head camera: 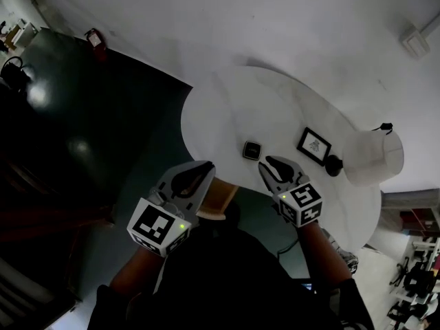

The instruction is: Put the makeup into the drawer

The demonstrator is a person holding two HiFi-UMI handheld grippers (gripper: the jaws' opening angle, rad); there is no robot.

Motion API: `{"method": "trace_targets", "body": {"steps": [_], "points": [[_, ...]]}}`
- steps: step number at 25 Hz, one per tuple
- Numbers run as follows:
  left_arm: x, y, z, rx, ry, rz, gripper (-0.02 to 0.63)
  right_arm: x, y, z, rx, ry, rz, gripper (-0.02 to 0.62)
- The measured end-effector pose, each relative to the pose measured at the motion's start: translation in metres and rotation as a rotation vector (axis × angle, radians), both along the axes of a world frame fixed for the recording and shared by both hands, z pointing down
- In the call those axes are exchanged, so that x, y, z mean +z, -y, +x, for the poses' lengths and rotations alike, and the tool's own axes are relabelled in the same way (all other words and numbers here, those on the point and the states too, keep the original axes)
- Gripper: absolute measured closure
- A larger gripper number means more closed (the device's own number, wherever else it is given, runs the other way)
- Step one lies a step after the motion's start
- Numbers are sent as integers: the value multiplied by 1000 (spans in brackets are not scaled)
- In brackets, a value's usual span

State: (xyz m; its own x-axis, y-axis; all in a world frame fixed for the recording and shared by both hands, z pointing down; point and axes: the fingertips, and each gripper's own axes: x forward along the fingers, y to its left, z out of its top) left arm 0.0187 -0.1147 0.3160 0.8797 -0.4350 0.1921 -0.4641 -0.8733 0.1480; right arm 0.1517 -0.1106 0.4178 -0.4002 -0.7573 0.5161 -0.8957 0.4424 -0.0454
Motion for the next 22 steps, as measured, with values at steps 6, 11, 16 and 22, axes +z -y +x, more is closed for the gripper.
{"method": "trace_targets", "body": {"steps": [6,11,16,22], "points": [[7,1,0,-41,4,-18,594,35,17,6,-75,-72,-81,451],[11,-1,0,-71,-1,-35,594,63,26,7,-168,-122,-148,405],[14,0,1,-100,-21,-42,594,92,32,9,-250,-177,-216,380],[22,-2,-2,-131,-17,-53,594,127,41,13,-326,-262,-291,356]]}}
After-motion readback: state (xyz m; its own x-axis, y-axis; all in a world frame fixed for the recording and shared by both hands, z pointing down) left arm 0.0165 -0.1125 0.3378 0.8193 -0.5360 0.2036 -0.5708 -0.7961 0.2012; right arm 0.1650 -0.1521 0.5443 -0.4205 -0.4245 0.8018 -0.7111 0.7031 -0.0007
